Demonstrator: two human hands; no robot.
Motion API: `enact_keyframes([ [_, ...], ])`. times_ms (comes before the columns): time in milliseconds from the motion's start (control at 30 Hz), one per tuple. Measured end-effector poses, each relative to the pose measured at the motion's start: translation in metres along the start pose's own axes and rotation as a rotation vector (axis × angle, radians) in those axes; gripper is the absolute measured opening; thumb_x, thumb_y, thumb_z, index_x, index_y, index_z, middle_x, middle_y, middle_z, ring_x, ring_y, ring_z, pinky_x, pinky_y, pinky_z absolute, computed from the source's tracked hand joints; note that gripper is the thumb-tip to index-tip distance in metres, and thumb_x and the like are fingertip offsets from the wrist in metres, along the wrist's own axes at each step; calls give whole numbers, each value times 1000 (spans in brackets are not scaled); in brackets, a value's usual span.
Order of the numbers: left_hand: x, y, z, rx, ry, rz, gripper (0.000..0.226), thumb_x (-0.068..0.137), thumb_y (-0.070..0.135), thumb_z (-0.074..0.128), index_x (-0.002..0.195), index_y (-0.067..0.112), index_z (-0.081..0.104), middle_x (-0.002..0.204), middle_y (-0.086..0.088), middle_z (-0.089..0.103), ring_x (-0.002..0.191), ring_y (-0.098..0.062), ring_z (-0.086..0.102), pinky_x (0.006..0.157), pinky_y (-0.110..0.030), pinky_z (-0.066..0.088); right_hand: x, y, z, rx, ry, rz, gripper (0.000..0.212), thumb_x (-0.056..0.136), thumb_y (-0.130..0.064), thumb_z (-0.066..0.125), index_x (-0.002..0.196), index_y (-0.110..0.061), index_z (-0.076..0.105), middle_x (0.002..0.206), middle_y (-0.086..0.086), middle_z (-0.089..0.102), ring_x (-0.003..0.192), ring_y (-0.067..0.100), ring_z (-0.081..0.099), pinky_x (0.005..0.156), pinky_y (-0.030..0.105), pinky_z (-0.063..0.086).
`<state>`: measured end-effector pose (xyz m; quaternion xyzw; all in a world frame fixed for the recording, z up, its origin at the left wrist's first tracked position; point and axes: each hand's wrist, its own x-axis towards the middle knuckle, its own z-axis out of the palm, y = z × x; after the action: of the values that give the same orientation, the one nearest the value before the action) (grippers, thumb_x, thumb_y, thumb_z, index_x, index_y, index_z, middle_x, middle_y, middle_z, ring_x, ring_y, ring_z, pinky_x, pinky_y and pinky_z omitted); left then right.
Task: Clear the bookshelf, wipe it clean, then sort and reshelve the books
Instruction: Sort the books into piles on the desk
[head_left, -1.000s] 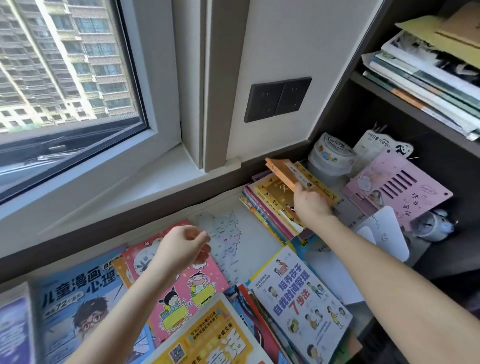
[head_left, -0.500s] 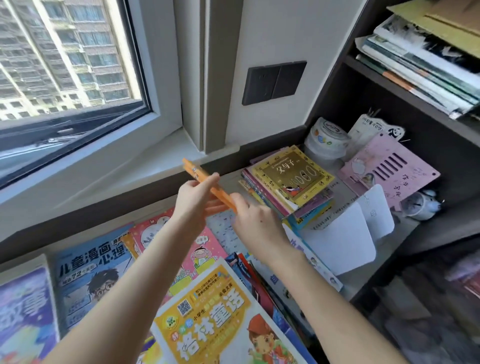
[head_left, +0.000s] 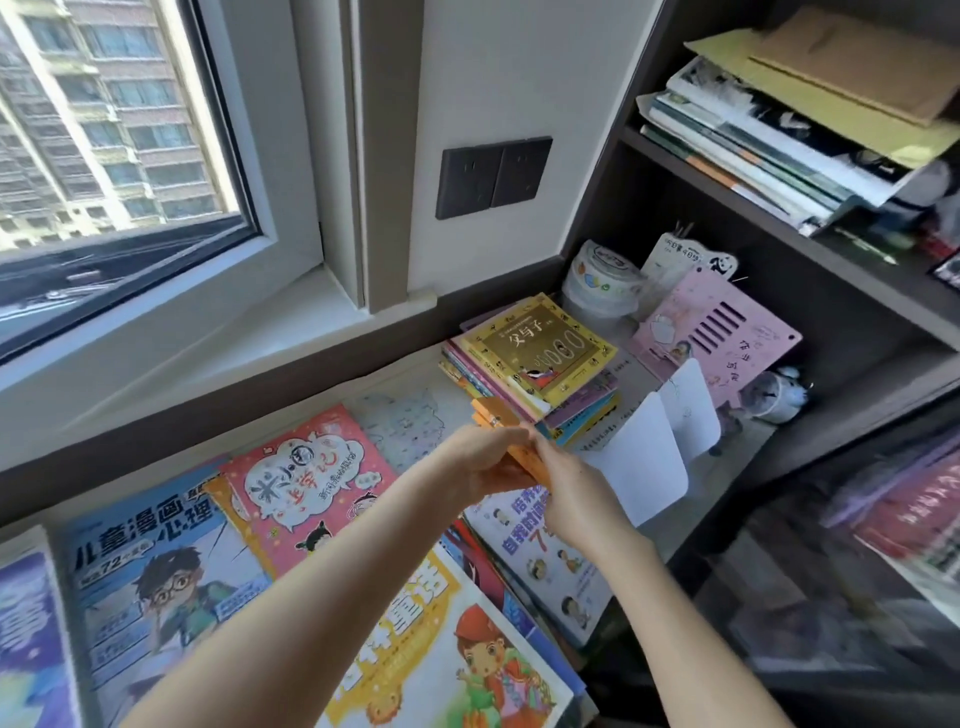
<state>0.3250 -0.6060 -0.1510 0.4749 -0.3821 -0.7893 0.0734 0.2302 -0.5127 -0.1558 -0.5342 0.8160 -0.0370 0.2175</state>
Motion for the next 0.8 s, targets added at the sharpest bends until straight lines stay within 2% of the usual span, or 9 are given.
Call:
enact_keyframes([
  [100, 3, 8, -17, 206, 86, 65, 13, 94, 14, 56, 90, 3, 62, 92, -13, 64, 79, -23, 61, 84, -35, 55, -4, 16, 18, -105, 53, 16, 93, 89, 7, 50, 153, -34, -2, 158, 4, 21, 131, 29, 43, 96, 38, 47],
  [200, 7, 16, -41, 204, 240, 132, 15, 96, 13, 54, 103, 0, 56, 100, -16, 57, 75, -23, 56, 77, -33, 54, -7, 30, 45, -263, 34, 75, 91, 92, 2, 52, 153, -32, -7, 160, 10, 12, 144, 34, 20, 111, 43, 34],
  [300, 3, 24, -60, 86, 290, 128, 14, 97, 9, 49, 108, 0, 52, 98, -17, 58, 72, -23, 57, 73, -32, 52, -5, 46, 76, -257, -230, 168, 86, 94, -1, 50, 153, -36, -2, 160, 9, 7, 145, 34, 17, 110, 48, 33],
  [400, -2, 27, -74, 54, 306, 143, 17, 97, 8, 49, 111, 1, 55, 93, -13, 59, 77, -23, 59, 73, -32, 52, 4, 55, 85, -171, -483, 260, 73, 97, -26, 55, 154, -30, 10, 159, 13, 15, 140, 33, 31, 109, 45, 37],
  [467, -5, 25, -81, 53, 300, 143, 17, 96, 8, 50, 111, 2, 57, 98, -14, 61, 82, -24, 60, 74, -32, 51, 16, 52, 74, -184, -406, 296, 55, 98, -29, 52, 149, -23, 32, 149, 8, 39, 132, 29, 44, 103, 40, 43],
  [533, -8, 22, -89, 48, 297, 141, 16, 96, 8, 50, 110, 3, 58, 105, -15, 62, 85, -25, 60, 74, -32, 51, 33, 43, 57, -185, -193, 350, 39, 100, -26, 47, 137, -18, 48, 134, 5, 55, 118, 26, 55, 86, 33, 49],
  [633, -8, 18, -101, 34, 305, 141, 16, 97, 8, 50, 110, 4, 58, 102, -14, 64, 86, -25, 62, 77, -33, 52, 65, 27, 32, -82, 100, 361, 42, 101, -31, 44, 139, -13, 43, 130, 9, 58, 112, 28, 58, 70, 33, 47],
  [700, -5, 15, -110, 7, 327, 132, 14, 97, 7, 51, 108, 4, 58, 99, -14, 65, 87, -26, 64, 79, -34, 53, 94, 22, 20, -84, 181, 302, 54, 100, -36, 46, 144, -9, 33, 136, 13, 52, 118, 31, 54, 77, 37, 50],
  [800, 1, 9, -122, -27, 346, 111, 13, 97, 6, 50, 107, 3, 58, 99, -15, 65, 85, -27, 64, 75, -33, 54, 136, 25, 12, -187, 151, 261, 72, 95, -48, 49, 150, -10, 21, 150, 16, 33, 133, 37, 36, 101, 45, 42],
])
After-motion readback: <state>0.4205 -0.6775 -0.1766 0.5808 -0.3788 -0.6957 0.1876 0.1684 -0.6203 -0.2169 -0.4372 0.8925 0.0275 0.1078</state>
